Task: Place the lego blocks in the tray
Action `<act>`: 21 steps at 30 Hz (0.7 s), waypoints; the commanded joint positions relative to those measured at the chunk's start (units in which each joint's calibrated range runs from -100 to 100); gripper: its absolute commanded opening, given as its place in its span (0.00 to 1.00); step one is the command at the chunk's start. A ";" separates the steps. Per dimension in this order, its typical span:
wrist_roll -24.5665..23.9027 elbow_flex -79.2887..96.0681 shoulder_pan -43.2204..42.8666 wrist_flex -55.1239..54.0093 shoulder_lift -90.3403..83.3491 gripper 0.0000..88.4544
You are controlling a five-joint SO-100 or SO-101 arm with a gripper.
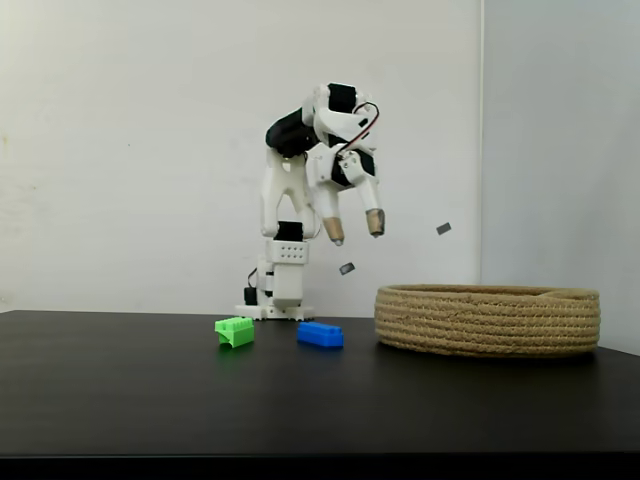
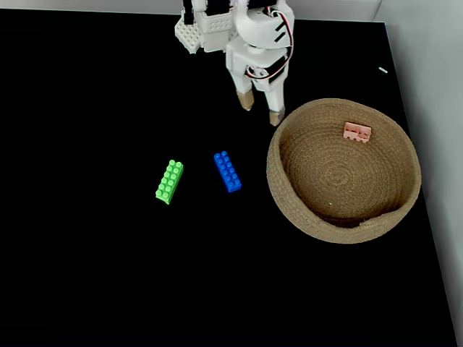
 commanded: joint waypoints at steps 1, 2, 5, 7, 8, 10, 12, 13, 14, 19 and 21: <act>4.98 -5.26 6.74 2.51 -0.01 0.25; 5.91 -6.08 7.98 2.93 1.02 0.25; 8.99 -7.08 13.01 3.01 4.63 0.25; 11.33 -7.54 16.30 1.85 6.87 0.26; 12.50 -8.81 18.03 1.51 8.42 0.25; 14.31 -13.01 21.00 1.51 12.63 0.25; 15.29 -18.30 23.39 1.51 17.53 0.27; 16.17 -20.40 24.30 1.51 19.68 0.27; 16.70 -21.95 24.96 1.10 21.40 0.27; 18.36 -20.76 26.44 -6.40 27.08 0.29; 18.66 -19.12 26.77 -9.65 28.79 0.29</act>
